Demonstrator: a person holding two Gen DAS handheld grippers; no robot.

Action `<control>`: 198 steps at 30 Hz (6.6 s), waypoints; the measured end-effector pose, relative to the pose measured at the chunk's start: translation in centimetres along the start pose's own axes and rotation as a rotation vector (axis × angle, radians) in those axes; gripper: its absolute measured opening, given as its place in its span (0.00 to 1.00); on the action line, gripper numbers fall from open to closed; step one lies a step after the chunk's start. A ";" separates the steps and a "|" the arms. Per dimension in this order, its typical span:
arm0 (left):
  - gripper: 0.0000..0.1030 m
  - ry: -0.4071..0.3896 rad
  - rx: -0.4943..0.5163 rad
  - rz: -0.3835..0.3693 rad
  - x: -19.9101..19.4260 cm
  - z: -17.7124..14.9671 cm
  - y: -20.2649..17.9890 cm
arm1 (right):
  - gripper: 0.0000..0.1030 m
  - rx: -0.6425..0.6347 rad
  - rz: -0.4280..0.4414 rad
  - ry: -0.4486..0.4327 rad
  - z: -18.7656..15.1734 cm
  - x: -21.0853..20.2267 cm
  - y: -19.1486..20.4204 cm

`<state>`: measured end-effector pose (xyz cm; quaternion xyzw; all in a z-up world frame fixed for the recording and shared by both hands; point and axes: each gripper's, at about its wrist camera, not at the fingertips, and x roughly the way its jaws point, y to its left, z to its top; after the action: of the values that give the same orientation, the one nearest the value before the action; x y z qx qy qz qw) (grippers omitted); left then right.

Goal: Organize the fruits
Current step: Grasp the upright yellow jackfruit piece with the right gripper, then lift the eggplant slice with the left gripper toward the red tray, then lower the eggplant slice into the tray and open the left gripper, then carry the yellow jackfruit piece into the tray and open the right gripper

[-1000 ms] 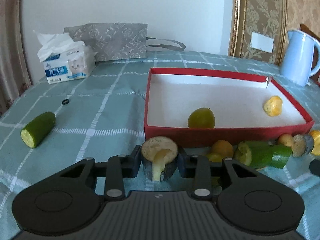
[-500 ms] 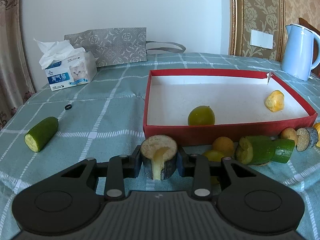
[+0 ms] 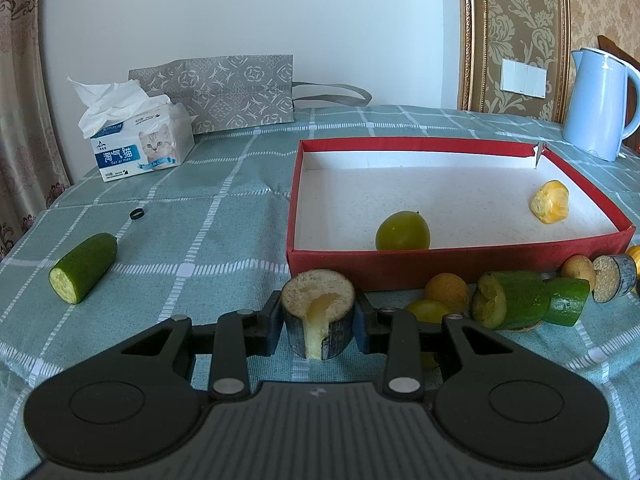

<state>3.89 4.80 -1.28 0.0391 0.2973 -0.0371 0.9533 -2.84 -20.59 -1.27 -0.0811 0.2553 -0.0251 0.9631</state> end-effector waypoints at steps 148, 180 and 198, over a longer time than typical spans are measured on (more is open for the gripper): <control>0.66 -0.149 -0.024 0.086 1.4 5.6 -4.8 | 0.23 0.100 0.170 0.039 0.1 1.3 -1.0; 0.79 0.042 -0.197 0.169 -0.4 -0.5 2.6 | 0.24 0.074 0.162 -0.110 5.0 -0.1 0.2; 0.88 0.046 -0.177 0.178 0.0 -0.3 2.3 | 0.24 -0.025 0.211 0.116 9.6 11.1 7.9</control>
<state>3.93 7.10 -1.46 -0.0181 0.3168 0.0748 0.9454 11.63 -12.38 0.22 -0.0639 0.3181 0.0751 0.9429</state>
